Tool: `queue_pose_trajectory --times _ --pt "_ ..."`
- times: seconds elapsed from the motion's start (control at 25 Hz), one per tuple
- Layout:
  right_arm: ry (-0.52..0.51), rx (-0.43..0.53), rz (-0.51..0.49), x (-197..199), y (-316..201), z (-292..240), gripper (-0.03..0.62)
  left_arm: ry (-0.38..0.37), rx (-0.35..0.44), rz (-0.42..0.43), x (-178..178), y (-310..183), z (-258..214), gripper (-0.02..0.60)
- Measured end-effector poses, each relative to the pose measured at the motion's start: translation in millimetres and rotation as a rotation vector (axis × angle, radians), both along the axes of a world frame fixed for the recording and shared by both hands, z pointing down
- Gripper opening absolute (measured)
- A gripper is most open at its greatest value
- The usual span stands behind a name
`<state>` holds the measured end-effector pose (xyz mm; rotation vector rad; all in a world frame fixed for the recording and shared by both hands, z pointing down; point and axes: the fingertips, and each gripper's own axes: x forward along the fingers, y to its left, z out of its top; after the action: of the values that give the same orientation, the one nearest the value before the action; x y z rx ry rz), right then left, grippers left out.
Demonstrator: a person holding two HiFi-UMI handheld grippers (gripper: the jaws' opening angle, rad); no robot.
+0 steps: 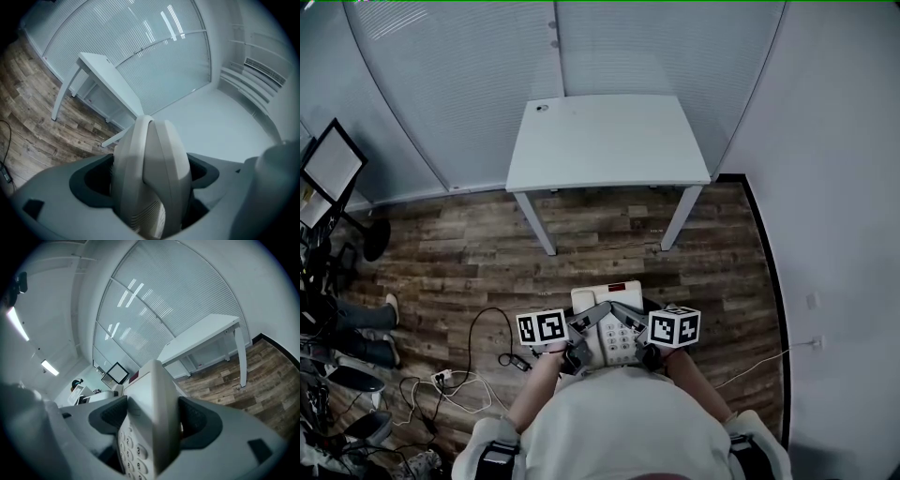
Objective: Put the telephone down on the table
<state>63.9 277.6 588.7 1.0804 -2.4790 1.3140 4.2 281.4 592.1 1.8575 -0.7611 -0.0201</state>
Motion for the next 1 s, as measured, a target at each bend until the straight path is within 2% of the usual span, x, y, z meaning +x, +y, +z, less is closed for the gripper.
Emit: queue_pose_trajectory --times 0.4,0.72,1.0 --pt "0.002 0.006 -0.009 1.9 0.8 -4.9 0.341 0.005 0.004 -0.009 2.0 1.4 -4.3 0.445" --pt "-0.010 0.002 -0.015 19.4 -3.5 -1.1 0.341 -0.006 0.001 -0.015 19.5 -2.4 -1.3 0.445" --pt "-0.006 -0.012 -0.023 7.2 -4.3 1.9 0.341 -0.001 -0.014 -0.025 7.3 -2.5 1.6 0.445"
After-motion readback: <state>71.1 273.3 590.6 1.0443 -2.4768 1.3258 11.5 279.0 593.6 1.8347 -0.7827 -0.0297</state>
